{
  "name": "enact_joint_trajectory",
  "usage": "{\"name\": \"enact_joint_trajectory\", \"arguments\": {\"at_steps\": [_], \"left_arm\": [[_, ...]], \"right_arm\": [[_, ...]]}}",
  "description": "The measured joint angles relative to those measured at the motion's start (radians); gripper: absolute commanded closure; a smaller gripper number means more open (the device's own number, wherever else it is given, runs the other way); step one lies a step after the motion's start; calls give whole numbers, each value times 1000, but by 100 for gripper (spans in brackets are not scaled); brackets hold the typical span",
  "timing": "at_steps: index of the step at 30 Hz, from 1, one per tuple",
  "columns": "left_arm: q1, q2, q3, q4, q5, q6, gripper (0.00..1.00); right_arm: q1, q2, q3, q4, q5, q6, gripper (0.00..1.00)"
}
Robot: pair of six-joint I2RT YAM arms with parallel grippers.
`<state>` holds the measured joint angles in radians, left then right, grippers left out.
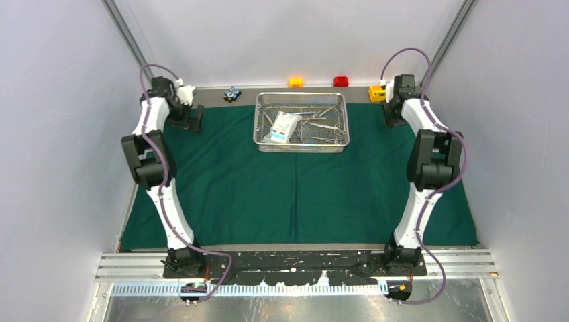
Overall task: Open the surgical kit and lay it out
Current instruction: Smooth out the surgical kit at the center of the board.
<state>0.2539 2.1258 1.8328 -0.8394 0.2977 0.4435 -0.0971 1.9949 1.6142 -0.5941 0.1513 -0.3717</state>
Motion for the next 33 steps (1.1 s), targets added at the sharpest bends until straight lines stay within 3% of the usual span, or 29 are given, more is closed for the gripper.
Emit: {"name": "enact_joint_trajectory", "arguments": {"at_steps": [6,9,33], "left_arm": [[-65,296,389,-12,-76,-106,3],[-60,378,490,-26,-123,-125,3],[-56,455,570,48,-481,-9,2]], "right_arm": [[-11,227,206,17,-5,51,54],[-29,301,275,10,-6,64,54],[-100,410,432,-42,39,32,54]]}}
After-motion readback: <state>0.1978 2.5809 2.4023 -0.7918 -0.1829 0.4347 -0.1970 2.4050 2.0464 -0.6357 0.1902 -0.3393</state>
